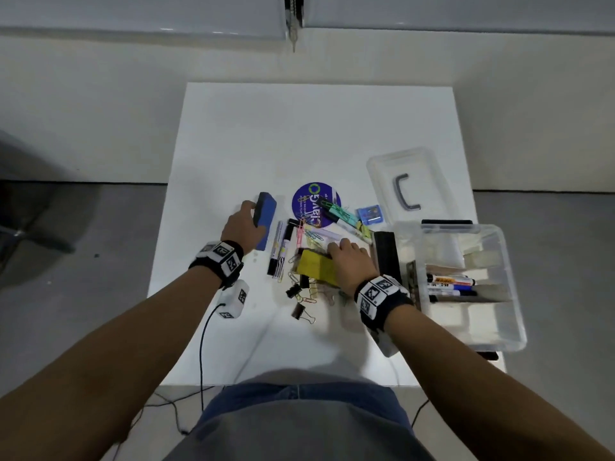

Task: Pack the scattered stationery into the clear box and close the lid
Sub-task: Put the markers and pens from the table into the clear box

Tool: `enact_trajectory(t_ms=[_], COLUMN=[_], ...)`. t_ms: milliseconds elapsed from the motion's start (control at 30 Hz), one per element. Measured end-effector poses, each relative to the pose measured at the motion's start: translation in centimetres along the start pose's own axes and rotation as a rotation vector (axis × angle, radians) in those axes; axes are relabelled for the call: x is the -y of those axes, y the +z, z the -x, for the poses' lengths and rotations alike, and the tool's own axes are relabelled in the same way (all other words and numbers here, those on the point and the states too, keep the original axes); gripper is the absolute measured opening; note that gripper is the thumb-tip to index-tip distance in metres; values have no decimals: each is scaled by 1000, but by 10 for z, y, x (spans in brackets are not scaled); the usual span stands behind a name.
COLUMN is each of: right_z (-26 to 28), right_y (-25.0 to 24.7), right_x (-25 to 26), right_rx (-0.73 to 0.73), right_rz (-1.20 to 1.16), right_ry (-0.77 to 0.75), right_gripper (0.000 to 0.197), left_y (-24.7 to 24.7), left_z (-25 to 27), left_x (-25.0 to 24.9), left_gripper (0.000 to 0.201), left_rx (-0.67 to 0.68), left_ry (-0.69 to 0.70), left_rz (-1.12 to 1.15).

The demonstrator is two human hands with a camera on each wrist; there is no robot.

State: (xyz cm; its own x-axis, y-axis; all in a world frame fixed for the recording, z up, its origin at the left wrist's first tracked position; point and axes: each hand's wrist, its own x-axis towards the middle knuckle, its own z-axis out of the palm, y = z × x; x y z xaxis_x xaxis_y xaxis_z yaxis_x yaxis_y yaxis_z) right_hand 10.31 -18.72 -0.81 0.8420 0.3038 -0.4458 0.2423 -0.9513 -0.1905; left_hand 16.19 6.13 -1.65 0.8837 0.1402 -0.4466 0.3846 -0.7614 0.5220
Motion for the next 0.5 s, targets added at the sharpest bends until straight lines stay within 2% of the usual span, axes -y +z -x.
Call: enact_trajectory(t_ms=[100,167,233,333,400,500], right_z=[-5,-12,-21,-38,-48,-58], right_y=[-3,-9,-14,-20,-19,-14], right_x=[-10,-19,-27,-33,-32,-29], right_rx=[27,-64,-163,-163,-103,-12], right_rz=[-119,-220,-236,-190,-124,8], right_ry=[85,181,263,290,240,200], right_gripper=[35,28,26,27,29,41], left_y=[5,8,12,25,40,64], left_z=[-8,-9,-2,24,42,51], left_x=[-12,-16,-19,-26,-29,-27], left_gripper=[51,55,54,36,26,36], left_rx=[12,6,-102,-307,-249,-69], left_ry=[54,68,108,215,231,98], left_rz=[27,27,-46,-177,-223,-301])
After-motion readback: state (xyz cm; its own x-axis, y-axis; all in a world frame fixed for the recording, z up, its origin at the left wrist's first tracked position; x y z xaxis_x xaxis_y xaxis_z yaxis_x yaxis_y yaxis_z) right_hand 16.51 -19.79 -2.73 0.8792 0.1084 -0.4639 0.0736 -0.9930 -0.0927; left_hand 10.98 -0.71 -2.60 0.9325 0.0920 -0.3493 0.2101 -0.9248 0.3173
